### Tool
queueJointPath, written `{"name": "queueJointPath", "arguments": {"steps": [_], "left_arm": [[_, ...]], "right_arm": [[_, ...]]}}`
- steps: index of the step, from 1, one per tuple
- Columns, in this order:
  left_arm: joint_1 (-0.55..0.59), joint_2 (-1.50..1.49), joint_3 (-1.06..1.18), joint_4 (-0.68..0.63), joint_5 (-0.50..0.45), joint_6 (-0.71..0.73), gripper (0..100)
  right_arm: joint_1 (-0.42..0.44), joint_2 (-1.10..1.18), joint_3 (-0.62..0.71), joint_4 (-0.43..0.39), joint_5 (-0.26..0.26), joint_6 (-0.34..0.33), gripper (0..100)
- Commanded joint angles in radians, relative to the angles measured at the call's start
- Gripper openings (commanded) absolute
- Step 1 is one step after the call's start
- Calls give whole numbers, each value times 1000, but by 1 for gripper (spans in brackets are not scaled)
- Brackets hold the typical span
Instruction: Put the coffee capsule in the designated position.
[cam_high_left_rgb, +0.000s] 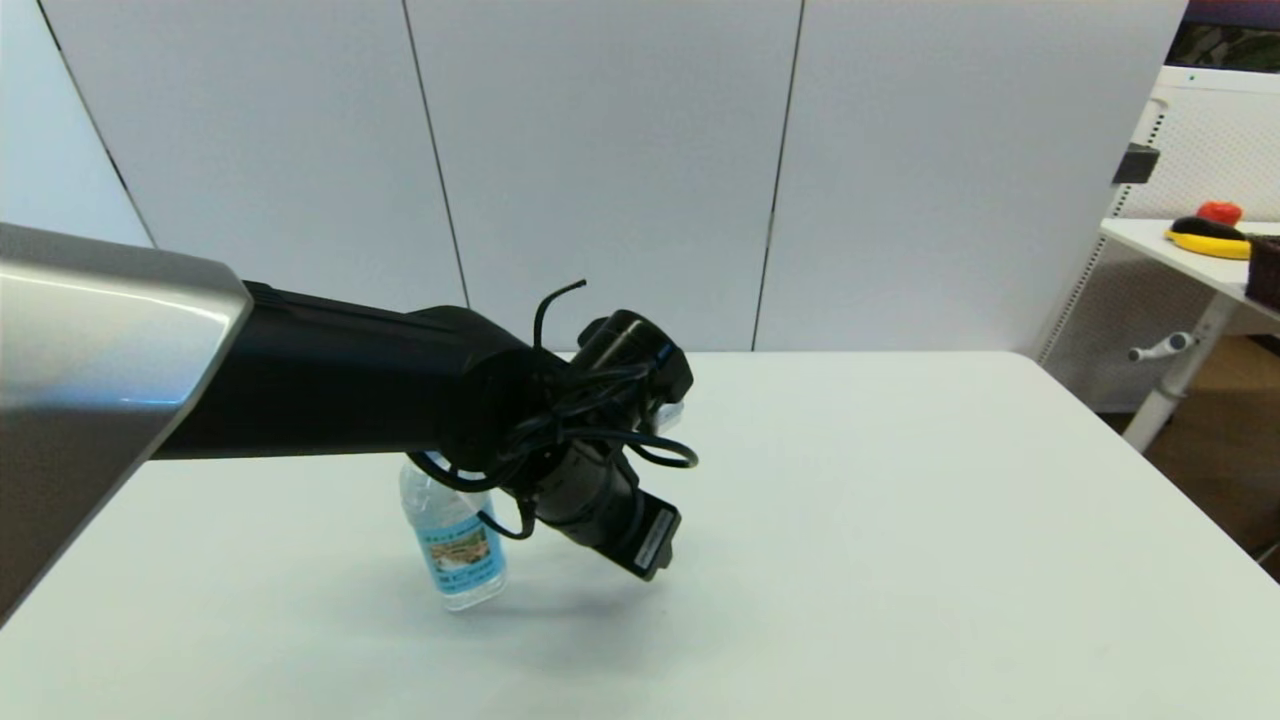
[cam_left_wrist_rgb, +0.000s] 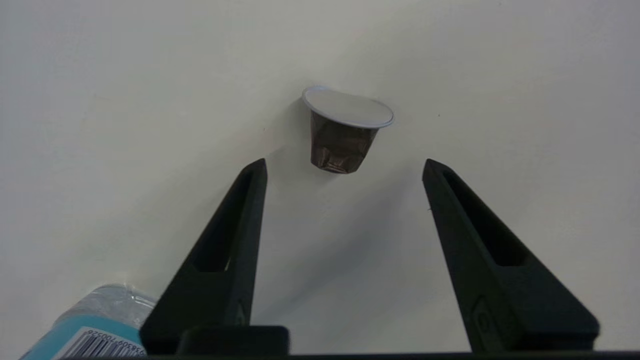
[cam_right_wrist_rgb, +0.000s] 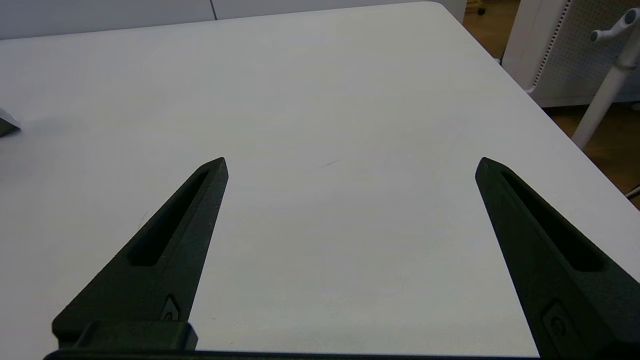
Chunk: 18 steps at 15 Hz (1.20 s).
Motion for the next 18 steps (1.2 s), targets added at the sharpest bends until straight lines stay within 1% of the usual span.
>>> {"name": "queueJointPath", "arguments": {"steps": [1, 4, 6, 8, 10, 13, 16, 18], "left_arm": [[-26, -71, -100, 31, 4, 4, 100], [-26, -150, -215, 91, 18, 4, 100], [16, -205, -244, 91, 55, 11, 100], [89, -286, -238, 87, 91, 17, 100], [184, -361, -208, 95, 127, 26, 100], [337, -513, -89, 91, 133, 29, 100], [549, -728, 75, 86, 134, 46, 100], [675, -897, 197, 40, 134, 60, 100]], "right_arm": [[0, 1, 0, 0, 0, 1, 100], [0, 1, 0, 0, 0, 0, 100], [0, 1, 0, 0, 0, 1, 100], [0, 1, 0, 0, 0, 1, 100], [0, 1, 0, 0, 0, 0, 100], [0, 1, 0, 0, 0, 0, 100], [0, 1, 0, 0, 0, 0, 100], [0, 1, 0, 0, 0, 1, 100]]}}
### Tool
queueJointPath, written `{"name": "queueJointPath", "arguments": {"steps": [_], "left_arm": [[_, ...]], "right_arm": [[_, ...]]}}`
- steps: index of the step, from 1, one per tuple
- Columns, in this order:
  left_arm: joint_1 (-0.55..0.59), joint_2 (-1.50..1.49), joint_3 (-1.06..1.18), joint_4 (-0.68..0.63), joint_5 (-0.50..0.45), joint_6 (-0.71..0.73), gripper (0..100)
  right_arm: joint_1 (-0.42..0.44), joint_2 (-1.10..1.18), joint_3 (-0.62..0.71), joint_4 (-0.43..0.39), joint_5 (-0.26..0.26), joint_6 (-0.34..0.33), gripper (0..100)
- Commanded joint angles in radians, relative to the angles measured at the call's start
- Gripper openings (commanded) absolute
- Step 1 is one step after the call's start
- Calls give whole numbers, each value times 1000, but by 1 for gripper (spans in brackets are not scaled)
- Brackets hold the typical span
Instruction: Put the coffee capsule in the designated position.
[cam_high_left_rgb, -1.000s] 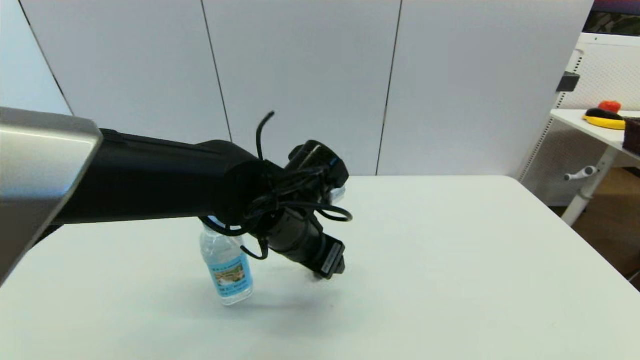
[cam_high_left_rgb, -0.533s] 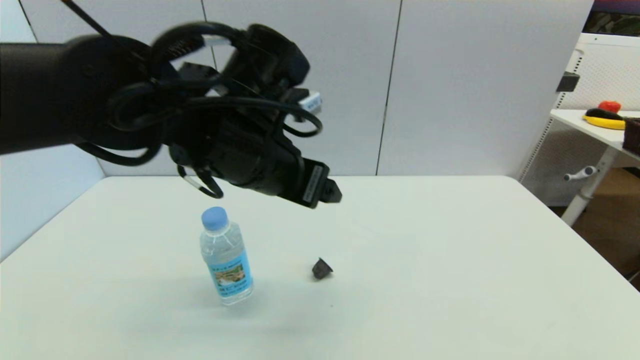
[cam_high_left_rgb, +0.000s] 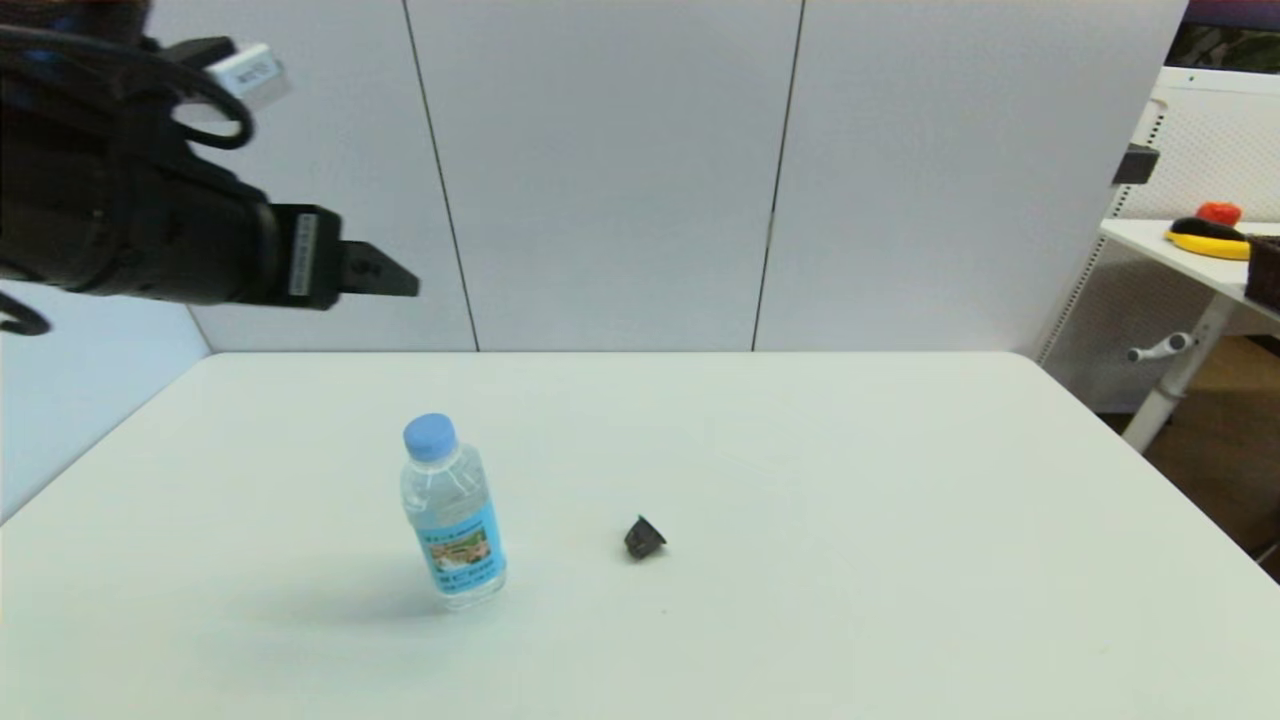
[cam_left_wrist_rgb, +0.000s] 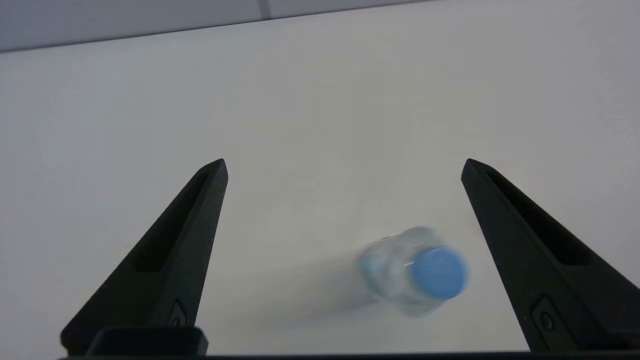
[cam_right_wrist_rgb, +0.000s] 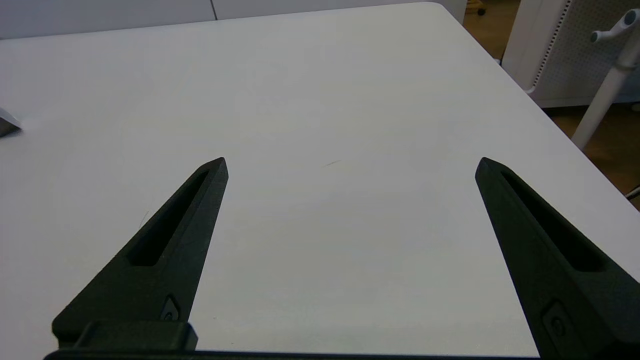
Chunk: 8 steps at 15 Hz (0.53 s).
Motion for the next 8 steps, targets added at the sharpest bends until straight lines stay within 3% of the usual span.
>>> {"name": "queueJointPath", "arguments": {"steps": [1, 6, 8], "left_arm": [[296, -451, 312, -98, 3, 22, 100], [322, -821, 691, -276, -12, 19, 100], [342, -958, 835, -394, -114, 93, 100]], "right_arm": [[0, 1, 0, 0, 0, 1, 100], [0, 1, 0, 0, 0, 1, 100], [0, 1, 0, 0, 0, 1, 100]]}}
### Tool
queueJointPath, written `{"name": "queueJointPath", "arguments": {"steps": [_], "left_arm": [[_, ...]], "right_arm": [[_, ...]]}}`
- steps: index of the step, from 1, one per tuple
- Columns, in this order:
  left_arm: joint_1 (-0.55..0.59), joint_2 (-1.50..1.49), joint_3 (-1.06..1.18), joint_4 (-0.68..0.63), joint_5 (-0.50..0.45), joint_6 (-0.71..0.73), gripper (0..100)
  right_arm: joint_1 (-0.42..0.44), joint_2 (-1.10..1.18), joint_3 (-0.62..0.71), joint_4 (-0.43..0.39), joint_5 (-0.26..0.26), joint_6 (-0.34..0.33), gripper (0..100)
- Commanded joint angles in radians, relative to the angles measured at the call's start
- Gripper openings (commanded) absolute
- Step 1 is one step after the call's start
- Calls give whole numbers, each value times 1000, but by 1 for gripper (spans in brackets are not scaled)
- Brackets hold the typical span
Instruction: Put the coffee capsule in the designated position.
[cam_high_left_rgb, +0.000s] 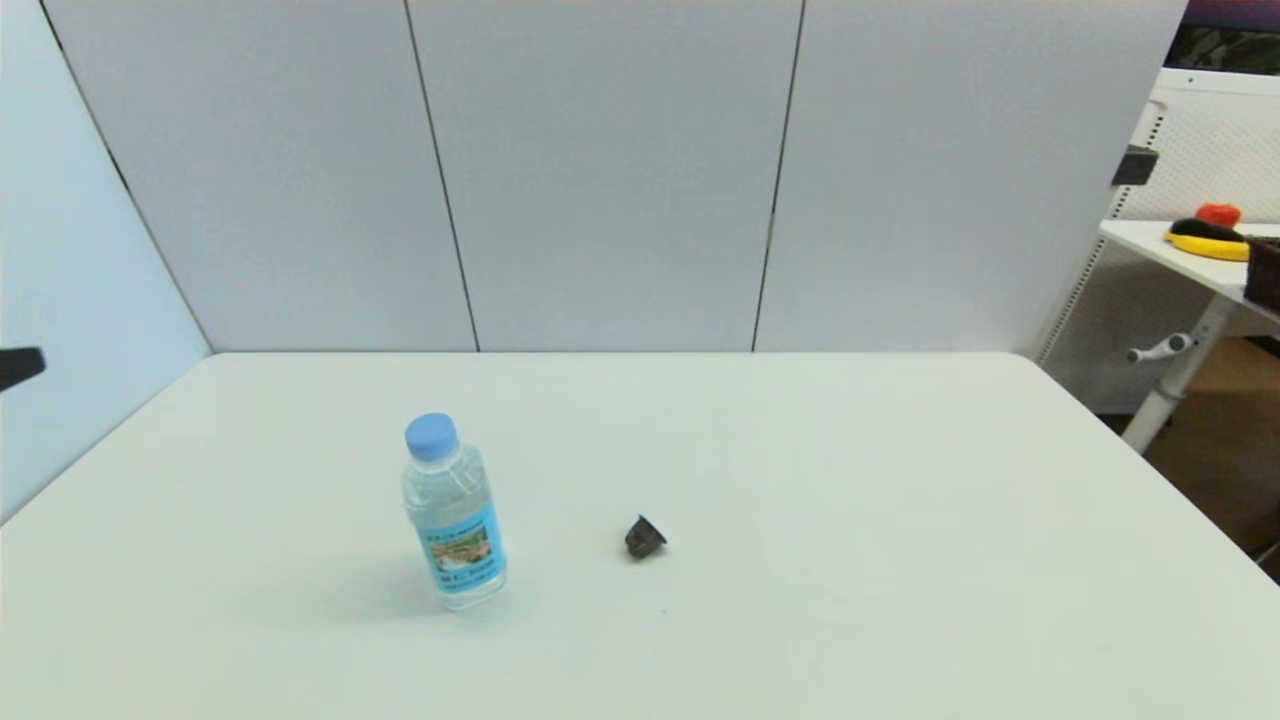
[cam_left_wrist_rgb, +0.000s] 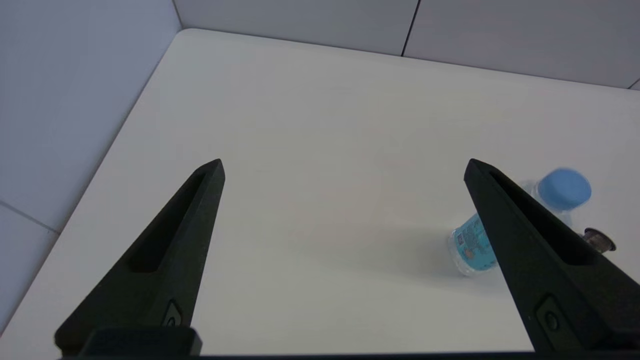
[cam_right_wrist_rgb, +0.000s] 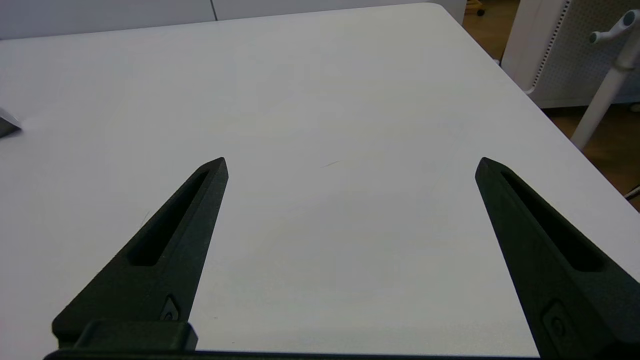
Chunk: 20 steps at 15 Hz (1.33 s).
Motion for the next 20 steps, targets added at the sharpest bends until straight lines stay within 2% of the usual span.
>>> {"name": "queueJointPath", "arguments": {"steps": [1, 2, 4, 10, 12, 14, 16, 20], "left_arm": [[59, -403, 354, -228, -186, 86, 100], [59, -464, 403, -244, -251, 89, 100], [59, -563, 503, -268, -320, 115, 100], [68, -860, 867, -293, -329, 127, 100], [68, -859, 931, -374, -309, 115, 100], [68, -860, 977, -379, -145, 118, 100], [68, -859, 992, -429, -154, 106, 100], [68, -860, 994, -428, -146, 72, 100]], "right_arm": [[0, 1, 0, 0, -1, 1, 100], [0, 1, 0, 0, -1, 1, 100], [0, 1, 0, 0, -1, 0, 100], [0, 1, 0, 0, -1, 0, 100], [0, 1, 0, 0, -1, 1, 100], [0, 1, 0, 0, -1, 1, 100], [0, 1, 0, 0, -1, 1, 100], [0, 1, 0, 0, -1, 1, 100]]}}
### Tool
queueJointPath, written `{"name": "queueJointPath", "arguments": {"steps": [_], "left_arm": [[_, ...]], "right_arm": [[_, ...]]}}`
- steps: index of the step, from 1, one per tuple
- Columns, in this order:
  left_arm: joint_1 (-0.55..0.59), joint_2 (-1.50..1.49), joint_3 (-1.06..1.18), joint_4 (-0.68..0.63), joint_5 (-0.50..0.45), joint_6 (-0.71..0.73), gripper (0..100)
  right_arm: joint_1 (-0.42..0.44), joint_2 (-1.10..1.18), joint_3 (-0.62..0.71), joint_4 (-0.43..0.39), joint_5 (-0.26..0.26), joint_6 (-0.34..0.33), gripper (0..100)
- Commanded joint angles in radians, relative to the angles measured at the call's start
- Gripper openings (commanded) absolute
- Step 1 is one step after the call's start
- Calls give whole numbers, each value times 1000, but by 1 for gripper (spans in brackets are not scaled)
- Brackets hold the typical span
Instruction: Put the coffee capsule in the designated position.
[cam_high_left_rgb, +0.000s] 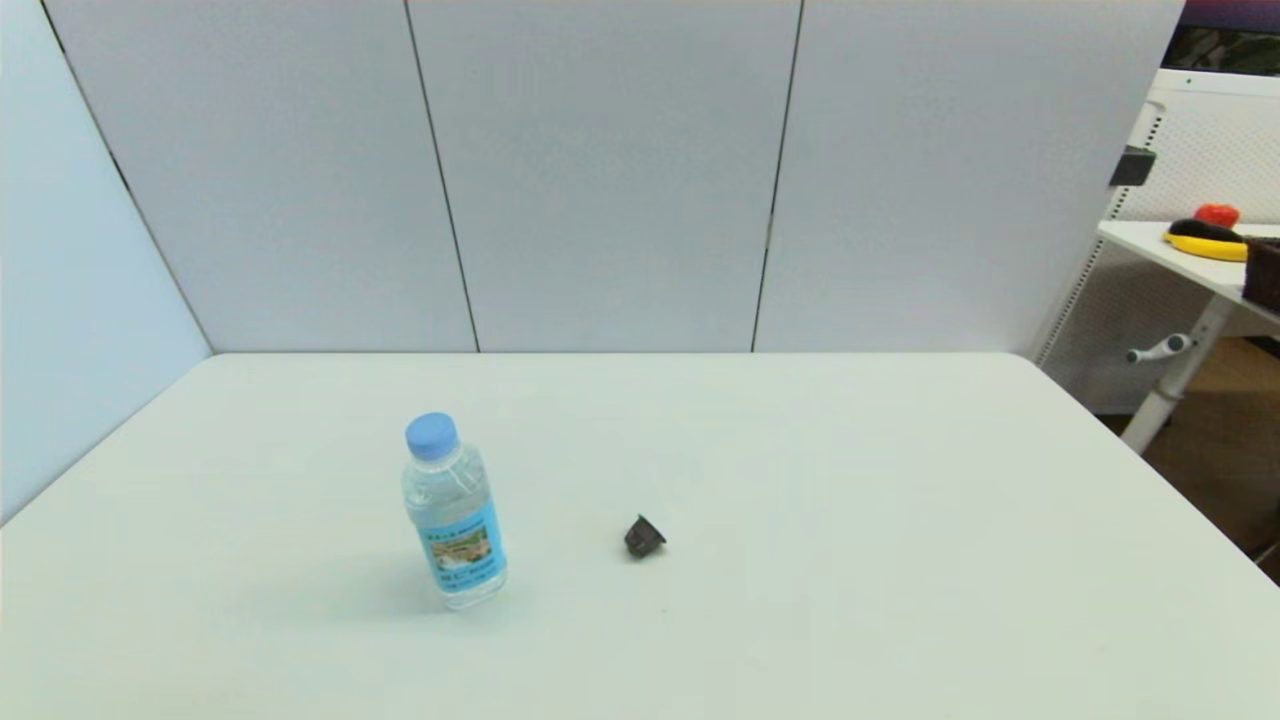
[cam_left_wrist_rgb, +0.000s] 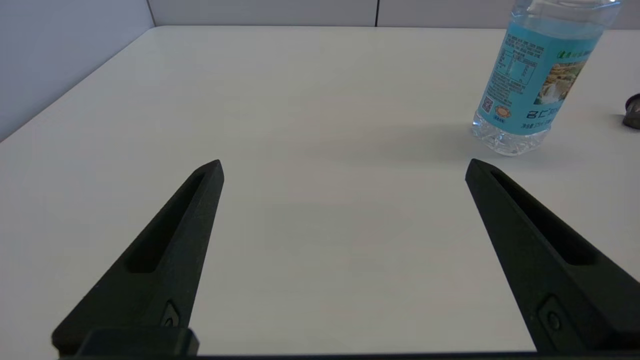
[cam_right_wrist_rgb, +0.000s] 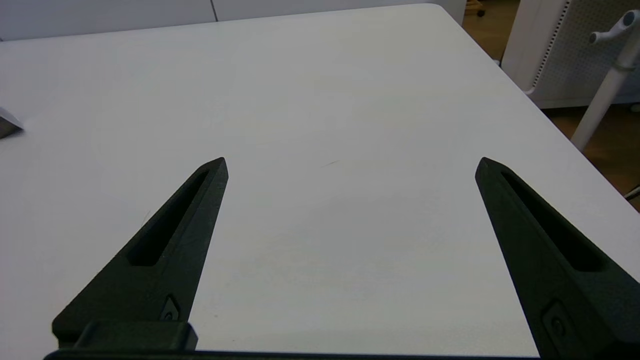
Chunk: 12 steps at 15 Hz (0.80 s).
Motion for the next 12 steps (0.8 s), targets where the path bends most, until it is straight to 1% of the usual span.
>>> {"name": "queueJointPath", "arguments": {"steps": [1, 4, 12], "left_arm": [[0, -1, 5, 0, 7, -56, 100], [0, 0, 5, -2, 28, -101, 100], [0, -1, 5, -2, 37, -102, 100]], "right_arm": [[0, 1, 0, 0, -2, 0, 100], [0, 1, 0, 0, 0, 0, 100], [0, 1, -1, 6, -2, -17, 100]]}}
